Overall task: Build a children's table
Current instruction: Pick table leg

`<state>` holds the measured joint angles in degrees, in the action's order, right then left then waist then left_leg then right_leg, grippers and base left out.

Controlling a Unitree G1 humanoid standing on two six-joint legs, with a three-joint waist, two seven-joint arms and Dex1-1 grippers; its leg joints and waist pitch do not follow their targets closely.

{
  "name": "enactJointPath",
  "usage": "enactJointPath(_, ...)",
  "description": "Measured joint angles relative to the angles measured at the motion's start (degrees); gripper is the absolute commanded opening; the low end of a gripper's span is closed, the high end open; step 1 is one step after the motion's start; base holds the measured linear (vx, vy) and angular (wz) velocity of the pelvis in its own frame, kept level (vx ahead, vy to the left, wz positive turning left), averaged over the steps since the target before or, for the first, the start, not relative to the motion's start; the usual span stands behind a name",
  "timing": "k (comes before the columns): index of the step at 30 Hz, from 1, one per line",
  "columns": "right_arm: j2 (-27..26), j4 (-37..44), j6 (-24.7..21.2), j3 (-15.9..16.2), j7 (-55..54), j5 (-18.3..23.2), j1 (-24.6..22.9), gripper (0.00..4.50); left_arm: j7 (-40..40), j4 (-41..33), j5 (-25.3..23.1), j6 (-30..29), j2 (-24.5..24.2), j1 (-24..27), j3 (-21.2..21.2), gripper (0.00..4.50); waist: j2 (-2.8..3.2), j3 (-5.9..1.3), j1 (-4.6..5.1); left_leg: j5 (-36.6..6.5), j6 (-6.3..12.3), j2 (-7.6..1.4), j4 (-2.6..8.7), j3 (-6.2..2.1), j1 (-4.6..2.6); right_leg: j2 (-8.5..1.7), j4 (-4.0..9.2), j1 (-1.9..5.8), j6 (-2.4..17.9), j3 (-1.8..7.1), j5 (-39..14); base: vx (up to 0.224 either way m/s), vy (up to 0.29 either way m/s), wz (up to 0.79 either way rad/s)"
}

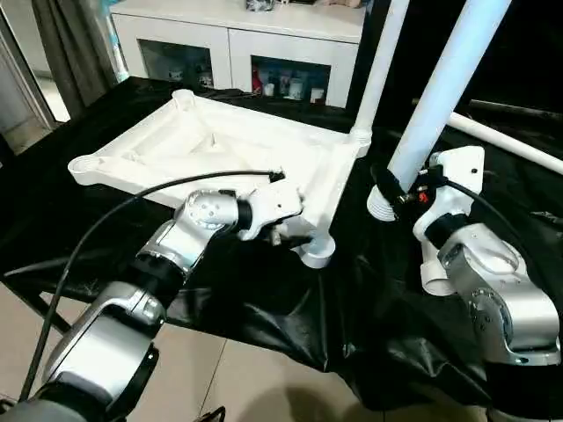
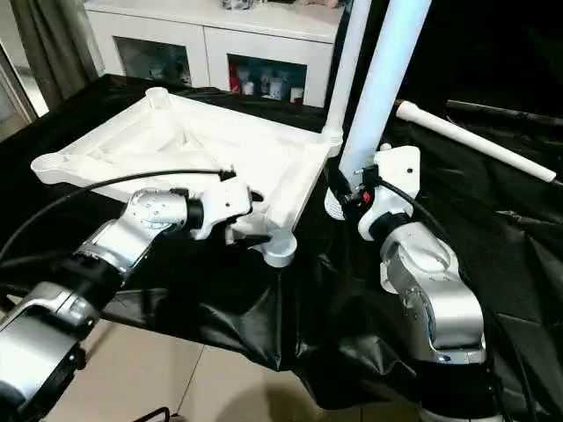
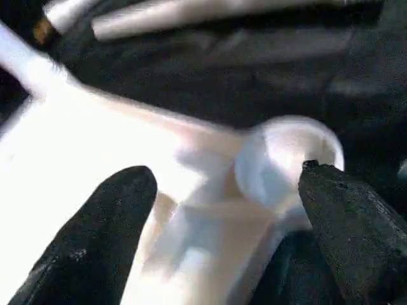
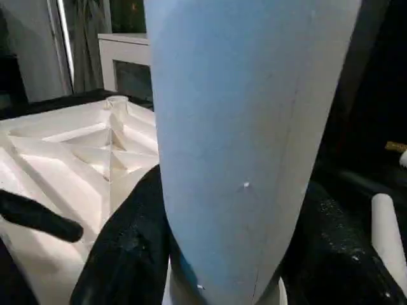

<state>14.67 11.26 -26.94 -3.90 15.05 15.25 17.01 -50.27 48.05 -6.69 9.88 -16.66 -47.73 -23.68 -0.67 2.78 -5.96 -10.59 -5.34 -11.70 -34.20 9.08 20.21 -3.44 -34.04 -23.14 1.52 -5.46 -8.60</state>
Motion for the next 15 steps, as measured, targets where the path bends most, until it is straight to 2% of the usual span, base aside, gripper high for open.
enactJointPath(7,-0.5,0.0,-0.2,1.1,0.0,0.0,-1.0,1.89,-0.8,9.3,-2.0,2.5,0.9,-3.6,-1.5,4.13,0.01,0.01,-0.6,0.0,0.0,-0.01,-0.01,0.01,-0.05,-0.03,-0.03,0.01,0.0,-0.01,0.1,0.0,0.0,0.0)
enactJointPath(9,-0.5,0.1,-0.2,1.1,0.0,0.0,-1.1,1.89,-0.6,11.0,-2.5,3.4,1.2,-4.9,-1.5,3.84,0.01,0.01,-0.69,0.0,0.0,0.0,-0.01,0.01,-0.06,-0.04,-0.03,0.02,0.0,-0.02,0.1,0.0,0.0,0.0)
enactJointPath(15,-0.8,2.3,-0.7,2.3,0.5,0.0,-1.9,1.89,3.2,17.6,-4.9,4.8,3.1,-7.0,-1.4,3.49,0.01,0.01,-0.67,0.0,0.0,-0.01,-0.01,0.01,-0.06,-0.03,-0.01,0.03,0.0,-0.02,0.1,0.0,0.0,0.0)
